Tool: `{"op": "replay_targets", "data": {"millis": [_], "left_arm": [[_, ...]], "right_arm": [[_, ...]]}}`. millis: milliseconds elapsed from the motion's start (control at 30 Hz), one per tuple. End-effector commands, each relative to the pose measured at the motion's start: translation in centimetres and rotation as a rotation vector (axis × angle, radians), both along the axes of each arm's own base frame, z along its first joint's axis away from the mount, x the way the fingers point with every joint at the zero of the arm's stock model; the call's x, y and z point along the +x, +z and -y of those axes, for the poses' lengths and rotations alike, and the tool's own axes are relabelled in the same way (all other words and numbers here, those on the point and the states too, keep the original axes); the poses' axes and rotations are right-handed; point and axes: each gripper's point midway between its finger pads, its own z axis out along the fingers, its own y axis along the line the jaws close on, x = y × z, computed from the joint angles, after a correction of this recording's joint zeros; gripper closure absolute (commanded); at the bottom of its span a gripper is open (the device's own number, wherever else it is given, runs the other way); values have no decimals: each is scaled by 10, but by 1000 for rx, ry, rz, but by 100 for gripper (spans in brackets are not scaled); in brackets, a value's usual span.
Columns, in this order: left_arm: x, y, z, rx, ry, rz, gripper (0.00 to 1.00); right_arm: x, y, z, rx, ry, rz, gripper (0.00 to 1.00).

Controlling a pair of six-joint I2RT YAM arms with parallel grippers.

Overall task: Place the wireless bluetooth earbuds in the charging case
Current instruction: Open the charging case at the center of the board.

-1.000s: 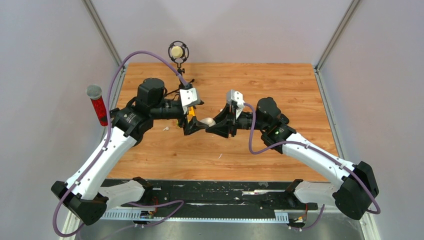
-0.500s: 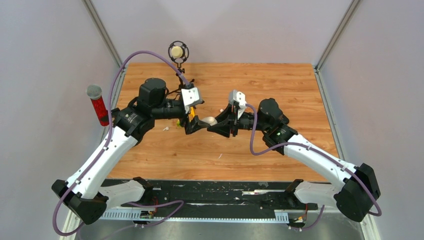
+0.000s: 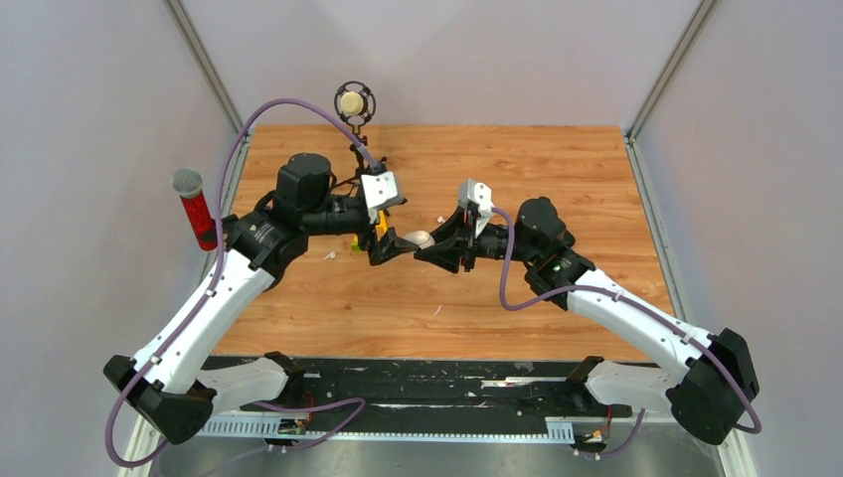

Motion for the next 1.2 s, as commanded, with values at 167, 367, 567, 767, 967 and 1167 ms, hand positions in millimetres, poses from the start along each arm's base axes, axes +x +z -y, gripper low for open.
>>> {"op": "replay_targets", "data": {"millis": [167,367,567,767,967,1167], "left_arm": [[35,37,-6,-35,108,172,2],[40,43,-6,-37,114,208,2],[40,46,-6,-34,113,222,3],[38,45,-5,-29,99,213,2],[43,51,-7,-25,117,244,2],[43,53,-7,-20,111,253,2]], "right_arm": [[-32,8,4,19,126,35,100],[-32,5,3,13,130,29,100],[-32,3,4,8,132,26,100],[-33,3,5,7,131,24,100],[-34,-1,4,-5,136,14,100],[-35,-1,4,-6,146,12,100]]}}
